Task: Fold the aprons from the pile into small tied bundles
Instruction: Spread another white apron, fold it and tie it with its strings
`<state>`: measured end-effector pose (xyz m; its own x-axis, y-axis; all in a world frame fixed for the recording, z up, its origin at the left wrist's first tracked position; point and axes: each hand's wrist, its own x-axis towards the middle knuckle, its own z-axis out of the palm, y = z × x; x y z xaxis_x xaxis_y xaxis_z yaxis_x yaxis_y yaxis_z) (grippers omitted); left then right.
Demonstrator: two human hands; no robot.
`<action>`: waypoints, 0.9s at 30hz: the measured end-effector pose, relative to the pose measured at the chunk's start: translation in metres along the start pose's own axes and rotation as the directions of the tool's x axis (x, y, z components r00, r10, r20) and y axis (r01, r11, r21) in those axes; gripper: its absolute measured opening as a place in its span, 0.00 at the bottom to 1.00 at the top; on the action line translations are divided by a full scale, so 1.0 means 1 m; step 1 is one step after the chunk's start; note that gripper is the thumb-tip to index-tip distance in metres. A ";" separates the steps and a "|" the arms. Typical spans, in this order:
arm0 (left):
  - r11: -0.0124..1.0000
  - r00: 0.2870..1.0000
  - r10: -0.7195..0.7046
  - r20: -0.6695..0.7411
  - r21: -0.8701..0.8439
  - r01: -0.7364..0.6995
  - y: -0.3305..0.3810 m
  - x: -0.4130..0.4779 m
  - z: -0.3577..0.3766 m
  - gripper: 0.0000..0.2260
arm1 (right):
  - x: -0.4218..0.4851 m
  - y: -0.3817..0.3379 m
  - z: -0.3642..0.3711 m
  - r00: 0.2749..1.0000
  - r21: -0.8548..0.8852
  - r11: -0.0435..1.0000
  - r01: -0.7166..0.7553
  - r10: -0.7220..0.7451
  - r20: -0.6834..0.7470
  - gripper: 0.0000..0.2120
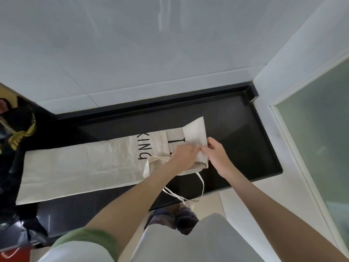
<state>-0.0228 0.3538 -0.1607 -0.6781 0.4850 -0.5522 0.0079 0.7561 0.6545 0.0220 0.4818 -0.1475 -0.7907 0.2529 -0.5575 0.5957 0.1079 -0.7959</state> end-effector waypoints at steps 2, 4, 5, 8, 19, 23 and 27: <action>0.786 0.965 -0.251 0.073 -0.566 0.247 0.011 -0.011 -0.013 0.17 | -0.007 -0.009 0.011 0.997 0.020 0.999 0.044 -0.045 0.060 0.06; 0.362 0.928 -0.294 0.227 -0.873 0.328 0.009 -0.017 -0.023 0.22 | -0.014 -0.019 0.020 0.988 0.023 0.996 0.090 -0.092 0.127 0.06; 0.355 0.939 -0.256 0.231 -0.881 0.313 0.003 -0.018 -0.026 0.23 | -0.016 -0.022 0.025 0.979 0.015 0.994 0.111 -0.111 0.172 0.06; 0.428 0.956 -0.199 0.216 -0.858 0.283 -0.006 -0.029 -0.036 0.21 | -0.019 -0.024 0.037 0.957 0.060 0.990 0.125 -0.136 0.256 0.06; 0.363 0.907 -0.400 0.135 -0.885 0.292 -0.044 -0.030 -0.042 0.11 | -0.006 0.017 0.055 0.962 -0.262 0.929 0.260 -0.225 0.156 0.40; 0.349 0.906 -0.402 0.134 -0.892 0.287 -0.037 -0.028 -0.042 0.11 | -0.017 0.036 0.051 0.963 -0.394 0.878 0.270 -0.243 0.119 0.46; 0.355 0.913 -0.384 0.136 -0.891 0.282 -0.029 -0.024 -0.040 0.11 | -0.021 0.036 0.056 0.980 -0.402 0.895 0.195 -0.198 0.035 0.38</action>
<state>-0.0363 0.3023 -0.1456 -0.5229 0.2126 -0.8255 -0.8431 0.0137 0.5376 0.0523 0.4270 -0.1778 -0.8973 0.1926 -0.3973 0.4357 0.5320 -0.7260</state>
